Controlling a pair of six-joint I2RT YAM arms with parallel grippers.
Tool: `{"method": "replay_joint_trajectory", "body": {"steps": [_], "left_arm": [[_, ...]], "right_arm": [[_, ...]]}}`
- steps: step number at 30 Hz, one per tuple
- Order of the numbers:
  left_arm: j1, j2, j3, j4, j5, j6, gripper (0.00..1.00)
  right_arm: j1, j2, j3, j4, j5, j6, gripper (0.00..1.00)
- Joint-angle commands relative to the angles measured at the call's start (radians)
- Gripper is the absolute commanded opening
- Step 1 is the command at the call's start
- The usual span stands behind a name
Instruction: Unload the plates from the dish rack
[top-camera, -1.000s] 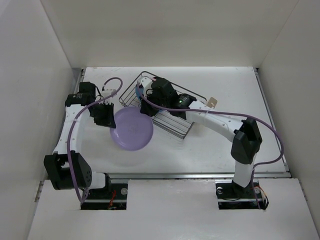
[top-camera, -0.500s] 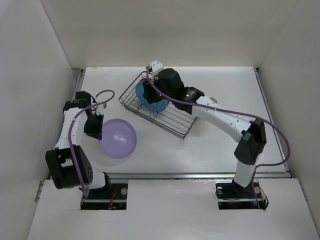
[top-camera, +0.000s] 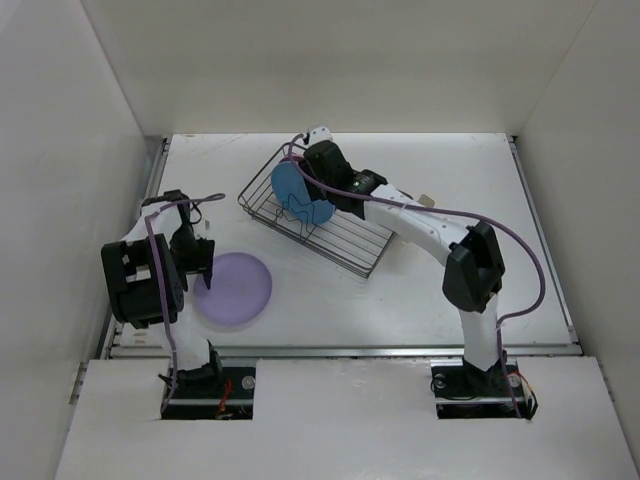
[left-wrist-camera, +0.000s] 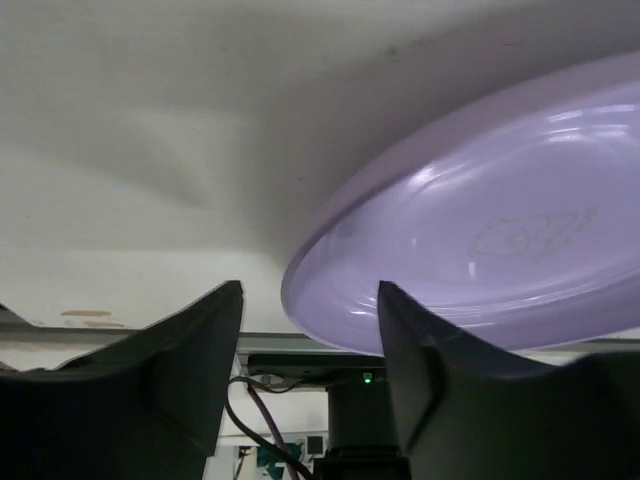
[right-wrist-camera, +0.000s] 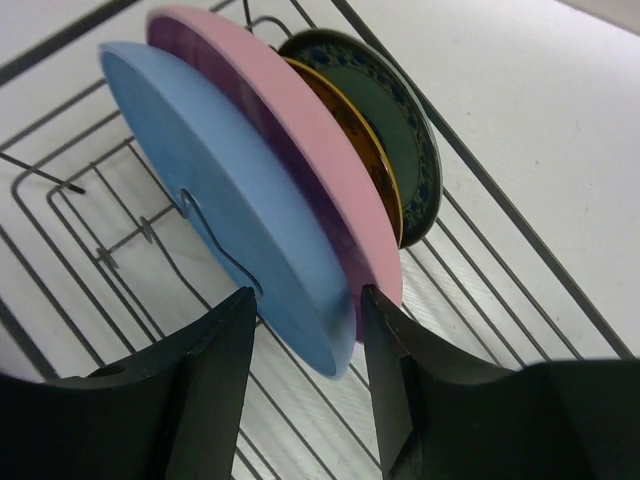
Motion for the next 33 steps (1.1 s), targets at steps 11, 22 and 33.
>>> {"method": "replay_joint_trajectory", "body": {"steps": [11, 22, 33], "left_arm": [[0.003, -0.156, 0.067, -0.041, -0.066, -0.023, 0.64], [0.003, -0.245, 0.124, -0.073, -0.057, 0.006, 0.70], [0.003, -0.246, 0.162, -0.092, -0.075, -0.003, 0.72]], "right_arm": [[-0.043, 0.086, 0.068, 0.044, -0.032, -0.053, 0.14], [0.018, -0.113, -0.018, 0.186, 0.244, -0.269, 0.00], [0.171, -0.181, 0.005, 0.191, 0.326, -0.291, 0.00]]}}
